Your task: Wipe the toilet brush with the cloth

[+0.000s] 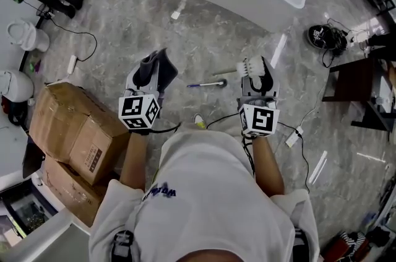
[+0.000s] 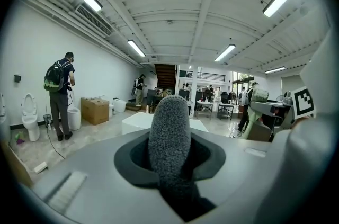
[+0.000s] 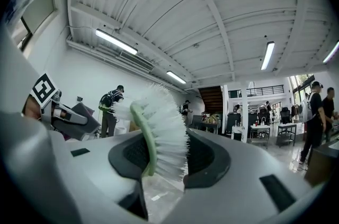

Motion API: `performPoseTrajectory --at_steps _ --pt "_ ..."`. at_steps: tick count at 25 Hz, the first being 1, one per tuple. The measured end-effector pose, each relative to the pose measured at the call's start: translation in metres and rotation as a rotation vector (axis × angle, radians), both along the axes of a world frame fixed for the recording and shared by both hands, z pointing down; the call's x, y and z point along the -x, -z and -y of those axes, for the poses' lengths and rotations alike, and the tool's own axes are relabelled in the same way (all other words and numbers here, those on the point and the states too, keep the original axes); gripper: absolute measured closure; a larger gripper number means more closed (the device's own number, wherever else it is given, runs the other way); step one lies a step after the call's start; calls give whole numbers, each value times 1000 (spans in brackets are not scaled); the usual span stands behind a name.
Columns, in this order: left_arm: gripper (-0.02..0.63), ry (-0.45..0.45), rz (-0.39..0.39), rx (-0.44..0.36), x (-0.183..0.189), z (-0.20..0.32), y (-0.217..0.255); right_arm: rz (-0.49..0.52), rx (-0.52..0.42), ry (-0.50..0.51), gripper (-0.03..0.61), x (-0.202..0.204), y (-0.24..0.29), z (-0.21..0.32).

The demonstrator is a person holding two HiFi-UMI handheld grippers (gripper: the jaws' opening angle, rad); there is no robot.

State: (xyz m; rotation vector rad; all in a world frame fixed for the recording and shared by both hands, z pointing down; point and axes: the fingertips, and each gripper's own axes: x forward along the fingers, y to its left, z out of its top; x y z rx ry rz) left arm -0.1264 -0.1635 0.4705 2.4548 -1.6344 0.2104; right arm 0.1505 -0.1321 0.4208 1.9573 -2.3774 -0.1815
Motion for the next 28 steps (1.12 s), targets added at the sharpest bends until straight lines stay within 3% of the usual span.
performPoseTrajectory --at_steps 28 --pt "523 -30 -13 12 -7 -5 -10 -11 25 3 413 6 -3 -1"
